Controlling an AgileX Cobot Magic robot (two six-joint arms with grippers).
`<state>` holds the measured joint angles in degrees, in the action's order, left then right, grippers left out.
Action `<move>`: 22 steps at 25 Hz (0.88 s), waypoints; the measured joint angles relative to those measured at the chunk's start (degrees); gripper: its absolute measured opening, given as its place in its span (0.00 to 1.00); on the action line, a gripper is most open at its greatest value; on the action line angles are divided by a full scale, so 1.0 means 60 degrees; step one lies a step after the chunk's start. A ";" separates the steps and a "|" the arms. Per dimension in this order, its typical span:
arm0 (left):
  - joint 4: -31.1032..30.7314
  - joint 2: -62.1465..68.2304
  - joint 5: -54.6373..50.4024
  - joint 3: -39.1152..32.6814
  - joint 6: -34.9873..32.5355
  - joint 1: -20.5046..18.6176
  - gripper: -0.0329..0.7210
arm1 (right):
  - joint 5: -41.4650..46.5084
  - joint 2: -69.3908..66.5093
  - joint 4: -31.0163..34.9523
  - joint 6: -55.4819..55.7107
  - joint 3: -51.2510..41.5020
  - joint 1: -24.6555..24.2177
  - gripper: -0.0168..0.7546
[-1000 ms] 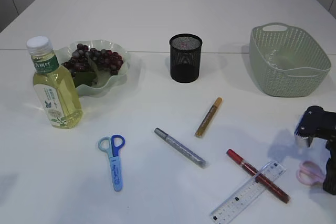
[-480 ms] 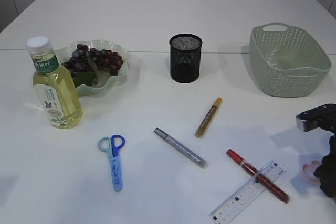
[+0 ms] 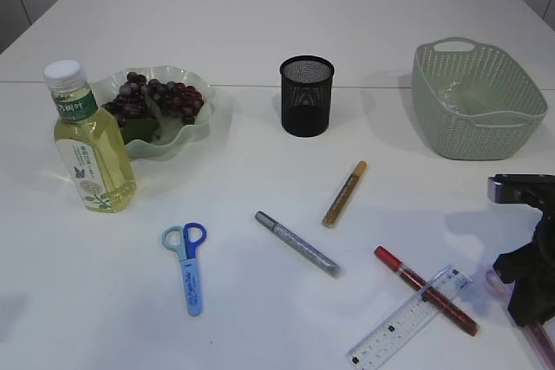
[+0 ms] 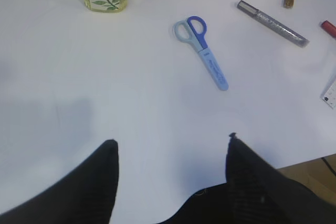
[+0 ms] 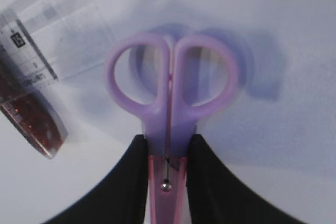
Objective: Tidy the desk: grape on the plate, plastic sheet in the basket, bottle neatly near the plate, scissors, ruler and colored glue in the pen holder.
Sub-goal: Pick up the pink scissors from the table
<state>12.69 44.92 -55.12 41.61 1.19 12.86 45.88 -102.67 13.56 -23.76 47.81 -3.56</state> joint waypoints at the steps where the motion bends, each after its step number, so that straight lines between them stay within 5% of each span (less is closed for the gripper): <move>1: 0.0012 0.0000 -0.0038 0.0000 0.0000 0.0000 0.67 | 0.0025 0.0000 0.0017 0.0131 0.0000 0.0000 0.26; 22: 0.0224 0.0000 -0.0168 0.0000 0.0000 0.0000 0.67 | 0.0043 0.1641 -0.0185 0.1475 -0.0148 0.0000 0.26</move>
<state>14.03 44.92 -56.13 41.61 1.19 12.86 46.14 -92.83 12.45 -14.91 46.93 -3.56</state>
